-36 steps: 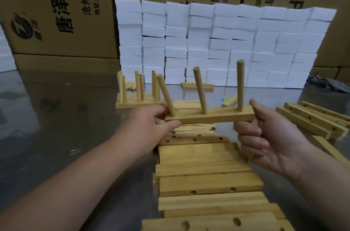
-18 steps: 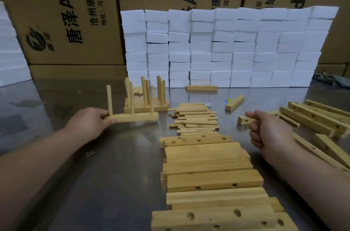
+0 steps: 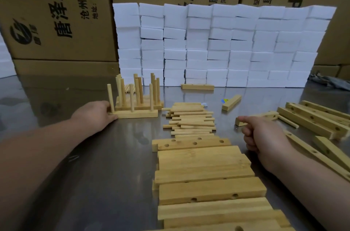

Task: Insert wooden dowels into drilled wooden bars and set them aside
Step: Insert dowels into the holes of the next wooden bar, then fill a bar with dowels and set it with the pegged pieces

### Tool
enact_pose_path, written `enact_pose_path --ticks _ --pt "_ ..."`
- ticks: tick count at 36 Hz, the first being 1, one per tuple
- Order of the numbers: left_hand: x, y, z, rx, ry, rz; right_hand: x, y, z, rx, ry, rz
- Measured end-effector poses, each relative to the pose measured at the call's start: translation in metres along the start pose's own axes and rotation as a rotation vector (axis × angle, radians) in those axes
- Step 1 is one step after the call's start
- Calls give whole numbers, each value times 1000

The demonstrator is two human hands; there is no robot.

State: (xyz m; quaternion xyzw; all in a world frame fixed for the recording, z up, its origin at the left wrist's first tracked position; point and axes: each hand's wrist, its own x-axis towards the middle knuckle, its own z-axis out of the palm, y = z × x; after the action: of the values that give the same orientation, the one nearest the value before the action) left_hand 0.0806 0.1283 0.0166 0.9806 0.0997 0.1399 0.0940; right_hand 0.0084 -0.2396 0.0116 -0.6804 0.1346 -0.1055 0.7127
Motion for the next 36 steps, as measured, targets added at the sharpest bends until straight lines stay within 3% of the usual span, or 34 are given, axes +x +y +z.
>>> enact_pose_path --ticks 7,27,36 --pt "12 8 4 43 20 8 1 0 0 10 -11 0" --pt "38 9 25 -150 65 -92 6 8 -2 -41 -43 -71" --pt "4 28 16 -194 141 -115 -2 5 0 -94 -44 -81"
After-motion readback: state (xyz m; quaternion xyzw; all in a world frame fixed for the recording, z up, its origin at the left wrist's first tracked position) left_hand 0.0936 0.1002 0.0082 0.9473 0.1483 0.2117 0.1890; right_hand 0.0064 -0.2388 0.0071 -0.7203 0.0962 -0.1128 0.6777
